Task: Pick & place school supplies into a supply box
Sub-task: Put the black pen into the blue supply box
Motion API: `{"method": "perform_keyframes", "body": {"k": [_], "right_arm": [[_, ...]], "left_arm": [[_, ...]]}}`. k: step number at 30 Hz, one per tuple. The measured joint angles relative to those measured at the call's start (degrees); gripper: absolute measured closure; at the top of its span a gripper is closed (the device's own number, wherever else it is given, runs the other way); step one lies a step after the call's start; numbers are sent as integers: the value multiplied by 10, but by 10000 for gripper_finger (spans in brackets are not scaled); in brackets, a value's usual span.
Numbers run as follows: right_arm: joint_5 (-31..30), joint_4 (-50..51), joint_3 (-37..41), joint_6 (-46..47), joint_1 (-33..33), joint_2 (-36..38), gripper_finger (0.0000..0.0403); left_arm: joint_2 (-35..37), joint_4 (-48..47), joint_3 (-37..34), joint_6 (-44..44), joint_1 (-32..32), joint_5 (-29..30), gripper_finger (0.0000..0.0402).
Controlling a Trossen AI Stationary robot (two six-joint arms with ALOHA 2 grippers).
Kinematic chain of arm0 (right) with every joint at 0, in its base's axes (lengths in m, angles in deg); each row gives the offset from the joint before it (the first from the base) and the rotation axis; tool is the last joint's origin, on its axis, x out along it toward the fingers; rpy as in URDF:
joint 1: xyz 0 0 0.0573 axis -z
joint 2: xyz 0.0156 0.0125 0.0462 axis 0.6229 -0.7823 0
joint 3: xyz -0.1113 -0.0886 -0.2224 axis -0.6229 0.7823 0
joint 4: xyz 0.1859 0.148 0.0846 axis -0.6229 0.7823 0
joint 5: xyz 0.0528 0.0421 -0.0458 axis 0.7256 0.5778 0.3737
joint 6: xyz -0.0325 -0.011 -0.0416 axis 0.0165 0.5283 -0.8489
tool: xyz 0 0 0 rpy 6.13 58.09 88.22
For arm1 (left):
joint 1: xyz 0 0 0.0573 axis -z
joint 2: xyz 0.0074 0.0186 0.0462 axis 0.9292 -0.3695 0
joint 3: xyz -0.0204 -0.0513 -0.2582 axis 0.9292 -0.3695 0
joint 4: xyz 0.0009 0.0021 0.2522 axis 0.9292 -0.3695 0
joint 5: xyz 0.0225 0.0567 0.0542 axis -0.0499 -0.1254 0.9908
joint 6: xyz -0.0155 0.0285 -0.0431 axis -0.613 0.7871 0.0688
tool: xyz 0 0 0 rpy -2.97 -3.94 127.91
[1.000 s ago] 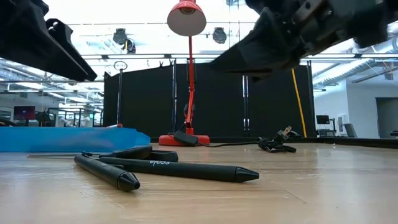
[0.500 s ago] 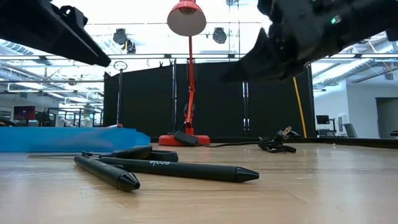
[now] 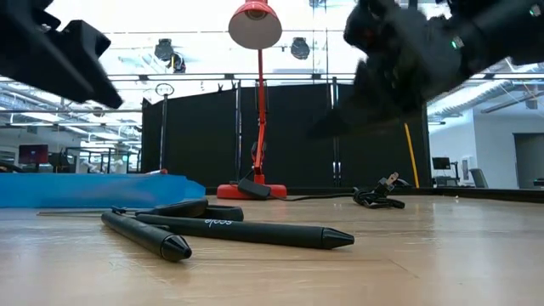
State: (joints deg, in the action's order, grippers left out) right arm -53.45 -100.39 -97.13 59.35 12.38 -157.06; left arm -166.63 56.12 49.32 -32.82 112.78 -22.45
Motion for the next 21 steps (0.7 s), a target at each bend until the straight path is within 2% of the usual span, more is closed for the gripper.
{"method": "perform_keyframes", "body": {"k": [4,8,18,21], "right_arm": [[64,-43,0,5,-10,-9,395],[73,-72,0,26,-34,-45,367],[73,-204,0,51,-59,-138,229],[64,-206,-14,44,-72,-151,199]], "left_arm": [[0,0,0,-11,0,-59,202],[0,1,0,-10,0,-68,202],[0,1,0,1,-7,-52,202],[0,1,0,3,-6,-48,201]]}}
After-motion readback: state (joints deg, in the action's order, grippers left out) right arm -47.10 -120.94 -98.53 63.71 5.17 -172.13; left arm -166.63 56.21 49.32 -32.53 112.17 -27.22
